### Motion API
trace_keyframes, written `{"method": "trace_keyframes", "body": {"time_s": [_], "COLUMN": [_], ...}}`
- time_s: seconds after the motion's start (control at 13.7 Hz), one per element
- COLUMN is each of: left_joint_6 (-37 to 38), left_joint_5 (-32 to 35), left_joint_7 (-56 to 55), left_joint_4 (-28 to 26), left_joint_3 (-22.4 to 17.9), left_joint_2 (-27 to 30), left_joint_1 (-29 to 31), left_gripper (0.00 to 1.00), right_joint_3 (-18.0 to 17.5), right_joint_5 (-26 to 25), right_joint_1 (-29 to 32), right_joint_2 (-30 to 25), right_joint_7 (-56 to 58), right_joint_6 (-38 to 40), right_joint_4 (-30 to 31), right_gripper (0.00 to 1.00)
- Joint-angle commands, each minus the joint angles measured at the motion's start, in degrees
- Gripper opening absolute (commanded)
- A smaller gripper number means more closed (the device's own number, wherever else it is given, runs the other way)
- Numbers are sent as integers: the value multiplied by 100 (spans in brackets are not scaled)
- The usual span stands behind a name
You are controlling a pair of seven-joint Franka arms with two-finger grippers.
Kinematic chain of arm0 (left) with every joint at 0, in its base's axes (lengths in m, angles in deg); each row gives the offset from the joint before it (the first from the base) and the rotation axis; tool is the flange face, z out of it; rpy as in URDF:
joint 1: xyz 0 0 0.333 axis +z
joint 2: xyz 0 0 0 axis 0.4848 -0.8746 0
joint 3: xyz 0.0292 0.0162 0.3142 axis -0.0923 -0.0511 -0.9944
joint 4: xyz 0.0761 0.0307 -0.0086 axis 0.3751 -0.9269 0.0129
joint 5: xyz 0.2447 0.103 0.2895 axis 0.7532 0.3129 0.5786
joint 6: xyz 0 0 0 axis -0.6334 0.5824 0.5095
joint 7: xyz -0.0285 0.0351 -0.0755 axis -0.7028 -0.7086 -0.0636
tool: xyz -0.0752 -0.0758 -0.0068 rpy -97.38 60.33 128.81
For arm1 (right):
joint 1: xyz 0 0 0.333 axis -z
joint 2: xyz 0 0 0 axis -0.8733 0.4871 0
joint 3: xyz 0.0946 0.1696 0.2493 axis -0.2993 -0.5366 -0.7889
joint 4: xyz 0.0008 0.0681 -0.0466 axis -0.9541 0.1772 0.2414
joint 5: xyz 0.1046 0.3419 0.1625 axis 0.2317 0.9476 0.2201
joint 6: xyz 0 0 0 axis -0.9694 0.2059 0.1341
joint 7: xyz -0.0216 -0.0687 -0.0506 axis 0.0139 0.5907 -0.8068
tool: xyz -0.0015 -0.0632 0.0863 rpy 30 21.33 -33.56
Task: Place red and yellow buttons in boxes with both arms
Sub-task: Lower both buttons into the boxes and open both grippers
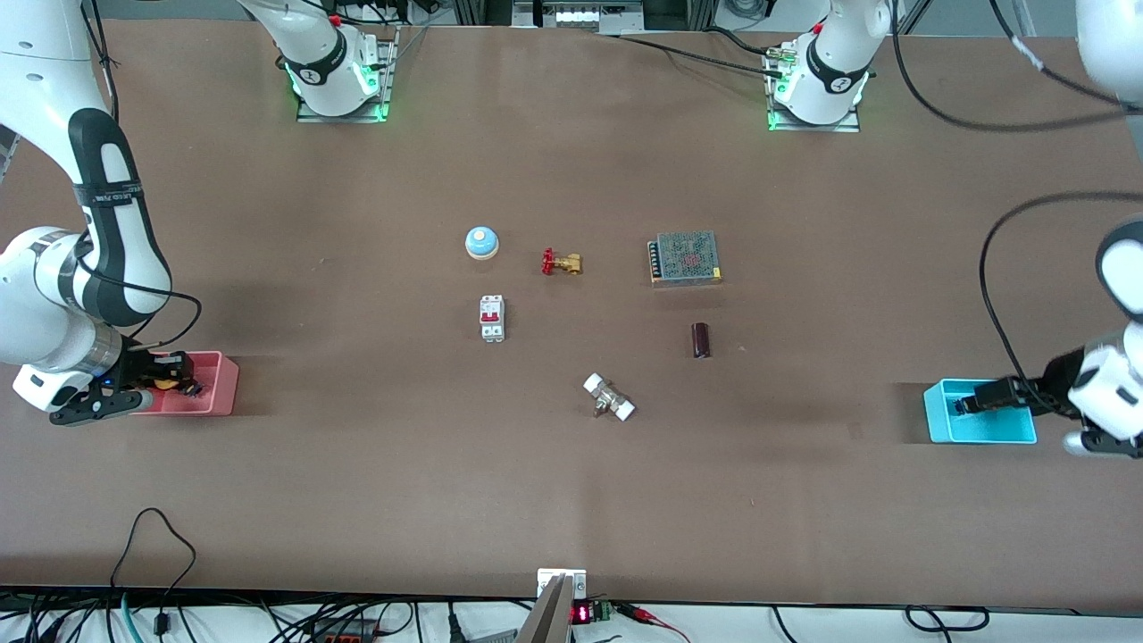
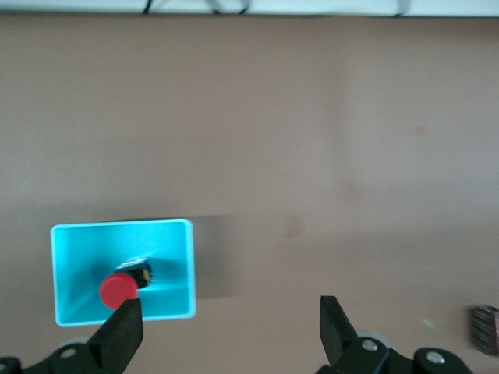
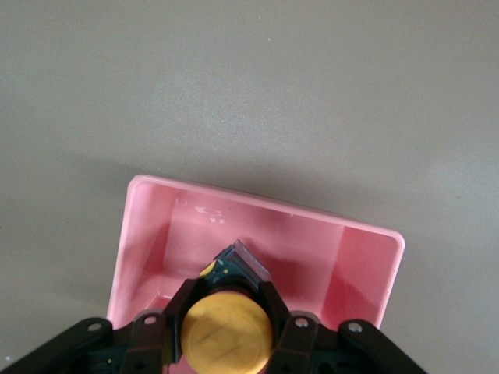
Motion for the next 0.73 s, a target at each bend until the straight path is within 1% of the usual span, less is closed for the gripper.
{"method": "trace_keyframes", "body": {"time_s": [0.0, 0.15, 0.22, 0.36, 0.44, 0.51, 0.58, 0.66], "left_joint_6": [204, 581, 800, 1126, 1232, 1277, 1330, 1487], "left_joint_5": [15, 145, 303, 313, 313, 305, 305, 313], "left_joint_7": [-267, -891, -1094, -1359, -1368, -1351, -1368, -1377], "left_joint_4": [-696, -776, -767, -767, -767, -776, -758, -715], "left_joint_3": [-179, -302, -294, -215, -197, -31, 266, 365], "left_joint_2": [863, 1268, 1417, 1611, 1716, 1857, 1936, 1972], "left_joint_1": [-388, -643, -644, -575, -478, -251, -5, 67], "left_gripper": [100, 100, 100, 100, 100, 100, 100, 100], "right_joint_3": [-91, -91, -91, -91, -91, -91, -91, -91], "right_joint_5": [139, 139, 139, 139, 139, 139, 139, 139], "right_joint_1": [107, 134, 134, 134, 134, 125, 125, 125], "right_joint_2": [57, 66, 74, 92, 92, 92, 92, 92], "right_joint_7": [166, 166, 157, 157, 157, 157, 157, 148], "right_joint_6": [-144, -197, -197, -206, -197, -197, -197, -197], "right_joint_4": [11, 37, 46, 46, 38, 46, 46, 46], "right_gripper": [34, 34, 34, 34, 45, 50, 53, 59]}}
